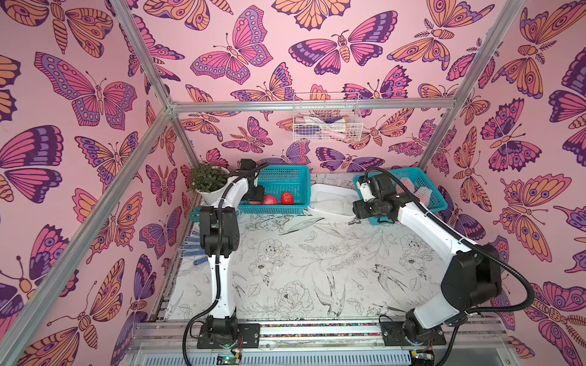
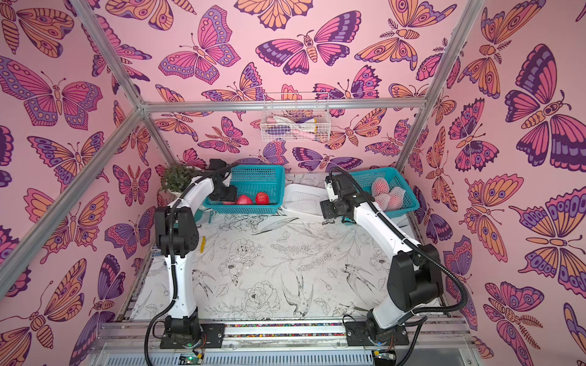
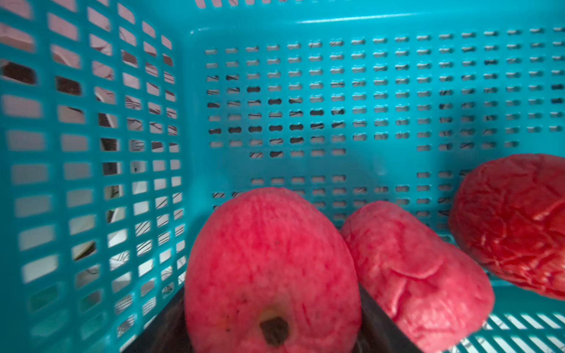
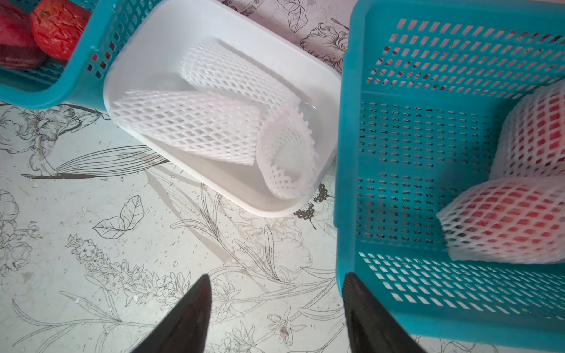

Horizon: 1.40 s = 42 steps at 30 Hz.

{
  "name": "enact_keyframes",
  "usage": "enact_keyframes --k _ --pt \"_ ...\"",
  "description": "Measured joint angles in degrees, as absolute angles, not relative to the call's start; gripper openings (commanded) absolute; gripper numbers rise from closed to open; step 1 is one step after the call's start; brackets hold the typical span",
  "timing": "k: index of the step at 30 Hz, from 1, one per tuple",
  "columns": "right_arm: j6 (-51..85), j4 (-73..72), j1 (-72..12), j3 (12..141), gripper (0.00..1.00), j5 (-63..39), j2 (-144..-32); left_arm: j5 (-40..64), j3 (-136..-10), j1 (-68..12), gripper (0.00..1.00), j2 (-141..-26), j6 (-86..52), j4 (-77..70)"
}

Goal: Remove foam nets from apples
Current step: Place the apple in the basket, then pick up the apple from the basket.

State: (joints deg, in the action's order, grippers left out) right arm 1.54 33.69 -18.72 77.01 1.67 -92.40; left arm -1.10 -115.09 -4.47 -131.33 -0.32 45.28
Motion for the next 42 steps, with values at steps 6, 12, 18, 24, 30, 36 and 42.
enact_keyframes --k 6,12,18,24,30,36,42 --pt "1.3 33.8 -18.7 77.9 0.69 1.9 -93.4 -1.1 -115.4 -4.5 0.57 -132.9 -0.5 45.6" --pt "1.2 33.8 -18.7 78.1 0.69 2.1 -93.4 -1.1 -115.7 -4.5 0.76 -133.0 -0.6 46.6" --pt "1.2 34.3 -18.7 78.1 0.70 3.0 -93.4 -1.5 -116.8 -4.5 0.89 -133.0 -1.2 47.1" --pt "1.3 36.3 -18.6 78.3 0.73 6.3 -93.1 -1.5 -117.3 -4.5 0.93 -131.1 -1.7 47.7" --pt "3.8 40.8 -15.2 79.7 0.74 9.0 -92.2 -1.5 -116.3 -4.5 1.00 -123.9 -2.2 48.0" --pt "8.4 43.7 -6.5 82.0 0.76 8.7 -91.8 -1.6 -110.0 -5.2 1.00 -113.9 -2.2 47.3" --pt "14.4 44.0 4.4 87.4 0.76 3.5 -94.7 -1.8 -97.6 -7.7 1.00 -105.4 -3.5 44.3"
